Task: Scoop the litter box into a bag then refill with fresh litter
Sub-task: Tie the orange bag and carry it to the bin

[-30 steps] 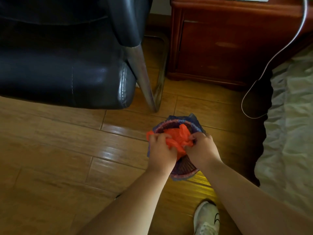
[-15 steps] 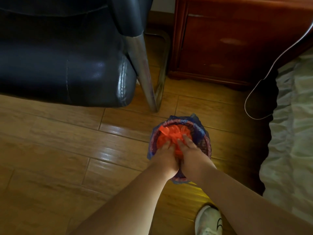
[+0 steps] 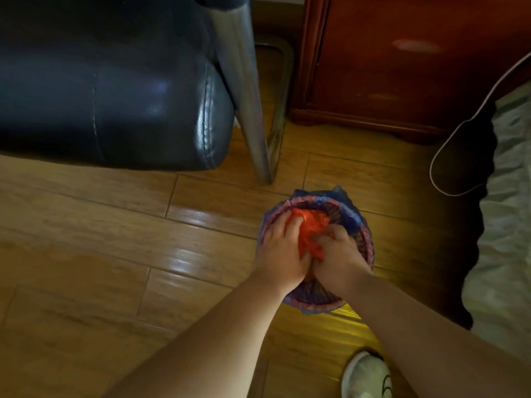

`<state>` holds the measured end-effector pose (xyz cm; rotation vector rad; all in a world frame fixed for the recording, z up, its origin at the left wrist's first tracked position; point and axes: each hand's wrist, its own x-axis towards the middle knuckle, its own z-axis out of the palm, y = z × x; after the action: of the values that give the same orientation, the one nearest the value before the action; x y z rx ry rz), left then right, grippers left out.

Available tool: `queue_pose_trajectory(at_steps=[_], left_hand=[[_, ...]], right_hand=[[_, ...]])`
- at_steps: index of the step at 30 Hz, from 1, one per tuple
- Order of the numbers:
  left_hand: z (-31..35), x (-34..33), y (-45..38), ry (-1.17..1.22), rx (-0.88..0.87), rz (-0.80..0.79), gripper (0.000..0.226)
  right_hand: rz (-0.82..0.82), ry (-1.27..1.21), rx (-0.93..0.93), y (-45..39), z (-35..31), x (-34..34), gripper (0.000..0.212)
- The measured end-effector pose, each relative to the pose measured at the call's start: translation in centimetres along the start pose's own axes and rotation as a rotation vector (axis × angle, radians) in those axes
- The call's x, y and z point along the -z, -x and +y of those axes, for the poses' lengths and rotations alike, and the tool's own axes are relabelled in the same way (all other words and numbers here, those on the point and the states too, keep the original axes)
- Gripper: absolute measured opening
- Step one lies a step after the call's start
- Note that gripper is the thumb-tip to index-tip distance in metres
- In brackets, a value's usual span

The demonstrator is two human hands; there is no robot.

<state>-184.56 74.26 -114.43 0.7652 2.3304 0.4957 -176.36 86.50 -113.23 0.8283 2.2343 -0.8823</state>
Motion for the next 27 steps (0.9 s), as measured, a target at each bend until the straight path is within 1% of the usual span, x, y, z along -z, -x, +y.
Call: queue_pose_trajectory(at_steps=[1,3,4,6,8,10,12,13,15,16,18,22,24,27], left_hand=[[-0.2,0.0,-0.4,-0.005,0.034,-0.113,0.074],[-0.7,-0.4,-1.5,-0.068,0.080,-0.267,0.079],[-0.8,-0.6,-2.0,-0.095,0.102,-0.325,0.080],[-1.1,-1.3,-3.1,-0.121,0.155,-0.434,0.079],[-0.8,-1.5,-3.4,-0.123,0.194,-0.472,0.072],[-0.2,-0.9,-3.4,-0.091,0.183,-0.402,0.066],[1.2,1.0,-2.4,-0.047,0.168,-0.314,0.064],[2.1,2.3,-1.8,-0.035,0.170,-0.276,0.060],[3.6,5.1,-0.2,-0.044,0.191,-0.241,0.045],[4.5,6.8,0.8,-0.051,0.204,-0.234,0.040],[6.9,10.8,3.4,-0.042,0.197,-0.225,0.036],[13.3,20.4,9.0,0.015,0.124,-0.202,0.035],[16.6,25.8,11.6,0.034,0.110,-0.193,0.035],[22.2,34.3,15.9,0.078,0.074,-0.110,0.045]], right_hand=[[0.021,-0.031,0.016,-0.2,0.2,-0.1,0.062],[-0.017,-0.056,0.041,-1.0,0.9,-0.7,0.071],[-0.066,-0.042,0.062,-1.5,1.1,-0.9,0.076],[-0.162,0.061,0.135,-2.7,1.8,-1.7,0.082],[-0.200,0.128,0.154,-2.9,1.5,-1.3,0.080],[-0.154,0.100,0.162,-2.0,0.3,0.6,0.065],[-0.057,0.030,0.134,-0.3,-1.2,3.0,0.049],[0.001,-0.008,0.106,0.8,-1.9,4.4,0.047],[0.054,-0.070,0.023,3.6,-3.2,6.9,0.049],[0.054,-0.065,-0.011,5.3,-4.1,8.3,0.050],[0.056,-0.048,-0.055,9.0,-5.8,10.9,0.050],[0.123,-0.042,-0.073,17.2,-10.4,17.7,0.047],[0.151,-0.040,-0.061,21.4,-13.4,21.9,0.041],[0.223,-0.051,-0.038,28.6,-17.9,29.7,0.038]])
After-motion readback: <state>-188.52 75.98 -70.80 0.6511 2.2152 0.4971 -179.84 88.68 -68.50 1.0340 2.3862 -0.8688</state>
